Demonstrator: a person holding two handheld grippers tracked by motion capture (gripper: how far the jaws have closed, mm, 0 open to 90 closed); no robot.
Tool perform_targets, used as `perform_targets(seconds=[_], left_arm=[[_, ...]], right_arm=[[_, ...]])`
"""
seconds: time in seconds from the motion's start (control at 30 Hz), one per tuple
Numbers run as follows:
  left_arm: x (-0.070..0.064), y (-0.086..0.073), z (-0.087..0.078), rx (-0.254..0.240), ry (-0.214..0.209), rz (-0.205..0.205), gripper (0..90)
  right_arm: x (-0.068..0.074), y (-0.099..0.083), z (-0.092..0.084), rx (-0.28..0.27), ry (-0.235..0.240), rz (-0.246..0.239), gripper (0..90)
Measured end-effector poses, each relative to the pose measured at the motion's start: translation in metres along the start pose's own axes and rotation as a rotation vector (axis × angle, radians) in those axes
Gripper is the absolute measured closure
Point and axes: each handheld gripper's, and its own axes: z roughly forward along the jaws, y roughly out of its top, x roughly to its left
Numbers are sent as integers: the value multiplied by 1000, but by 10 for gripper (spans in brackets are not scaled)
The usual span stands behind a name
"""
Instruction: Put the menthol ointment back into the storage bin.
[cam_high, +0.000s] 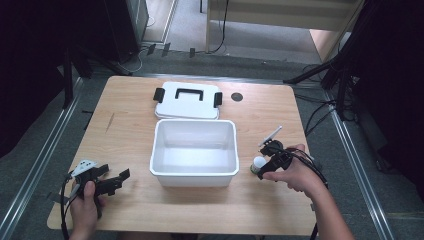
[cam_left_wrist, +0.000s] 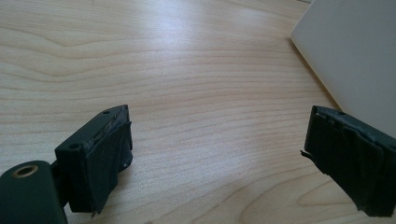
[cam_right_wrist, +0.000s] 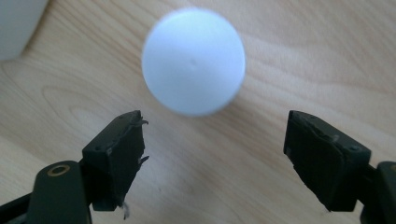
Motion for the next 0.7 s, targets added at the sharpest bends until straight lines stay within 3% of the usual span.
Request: perform_targets(seconds=[0.27, 0.33, 0.4, 0.7], left_arm=[[0, 0, 0, 6, -9, 5, 84], [0, 0, 0, 8, -11, 4, 84], [0, 0, 0, 8, -12, 5, 84], [0, 0, 0, 11, -12, 6, 84]], right_arm=[[11, 22, 2, -3, -14, -14, 281], [12, 26, 3, -1, -19, -11, 363], [13, 30, 2, 12, -21, -13, 509], [19, 36, -15, 1, 7, -46, 515]])
